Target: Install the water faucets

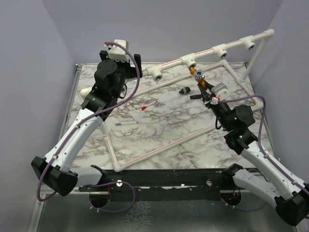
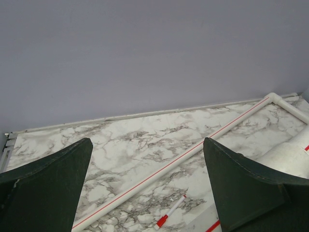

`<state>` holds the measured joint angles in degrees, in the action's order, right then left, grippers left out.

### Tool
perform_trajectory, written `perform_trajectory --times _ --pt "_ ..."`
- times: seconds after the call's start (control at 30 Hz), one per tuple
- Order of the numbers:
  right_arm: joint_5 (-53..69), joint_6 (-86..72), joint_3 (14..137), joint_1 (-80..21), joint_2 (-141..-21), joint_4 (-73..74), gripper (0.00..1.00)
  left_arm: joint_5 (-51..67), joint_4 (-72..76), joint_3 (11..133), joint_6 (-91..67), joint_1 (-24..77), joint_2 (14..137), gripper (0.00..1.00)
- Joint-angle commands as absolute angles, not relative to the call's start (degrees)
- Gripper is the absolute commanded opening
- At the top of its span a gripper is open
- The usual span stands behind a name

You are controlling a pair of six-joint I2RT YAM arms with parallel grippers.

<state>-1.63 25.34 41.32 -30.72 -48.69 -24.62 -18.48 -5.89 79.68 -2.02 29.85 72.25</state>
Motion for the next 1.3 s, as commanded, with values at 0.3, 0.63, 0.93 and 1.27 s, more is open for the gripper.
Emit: perform_trajectory --times 0.3,0.63,0.93,1.27 --pt "-0.8 27.5 42.8 -30.3 -48.0 -27.4 0.01 -18.0 -10.5 78.2 -1.8 29.9 73.4 0.98" --pt "-0.3 27.5 43.5 -30.3 -48.1 -27.2 0.01 -17.9 -10.6 78.4 -1.9 29.9 73.3 0.98" --pt "-0.3 27.5 44.5 -30.3 -48.1 -26.8 0.01 -18.0 -10.6 78.2 -1.8 29.9 73.5 0.98" --pt "-0.3 27.5 43.7 -30.3 -48.4 -26.6 0.01 -17.9 -10.8 78.5 -1.8 29.9 73.4 0.98"
